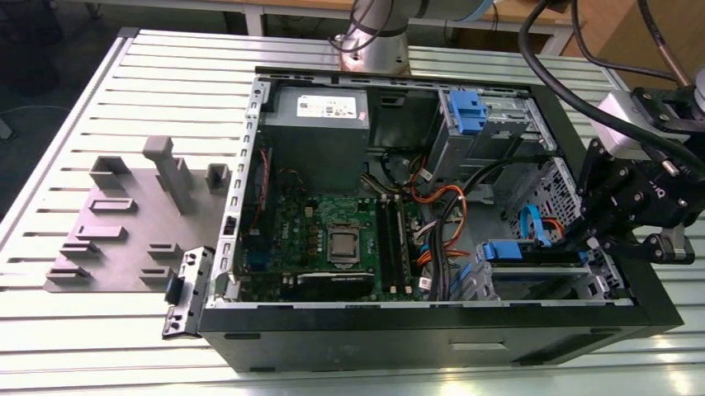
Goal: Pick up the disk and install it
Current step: 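Insert the second disk wire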
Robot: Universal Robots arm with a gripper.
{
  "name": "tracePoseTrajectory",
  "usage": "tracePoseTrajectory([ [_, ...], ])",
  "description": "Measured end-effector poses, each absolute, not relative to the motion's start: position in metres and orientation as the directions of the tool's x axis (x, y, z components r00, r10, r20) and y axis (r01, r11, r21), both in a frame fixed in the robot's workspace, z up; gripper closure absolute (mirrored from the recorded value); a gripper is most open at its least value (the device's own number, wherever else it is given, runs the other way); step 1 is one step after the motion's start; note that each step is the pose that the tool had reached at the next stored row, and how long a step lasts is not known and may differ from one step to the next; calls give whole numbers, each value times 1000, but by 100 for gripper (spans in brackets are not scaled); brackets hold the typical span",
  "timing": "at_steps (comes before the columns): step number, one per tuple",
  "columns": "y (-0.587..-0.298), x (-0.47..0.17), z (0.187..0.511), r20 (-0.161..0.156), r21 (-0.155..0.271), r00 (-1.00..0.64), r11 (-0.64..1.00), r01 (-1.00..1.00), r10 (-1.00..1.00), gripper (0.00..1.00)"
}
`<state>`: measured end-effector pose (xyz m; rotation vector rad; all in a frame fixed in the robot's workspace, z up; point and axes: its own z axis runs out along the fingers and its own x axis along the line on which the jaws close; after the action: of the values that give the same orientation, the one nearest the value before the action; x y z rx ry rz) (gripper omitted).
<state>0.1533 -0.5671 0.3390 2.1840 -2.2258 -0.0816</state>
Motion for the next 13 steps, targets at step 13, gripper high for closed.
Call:
tracePoseTrajectory([
  [13,-567,153,335,4,52,-19,20,-998,-1000,76],
])
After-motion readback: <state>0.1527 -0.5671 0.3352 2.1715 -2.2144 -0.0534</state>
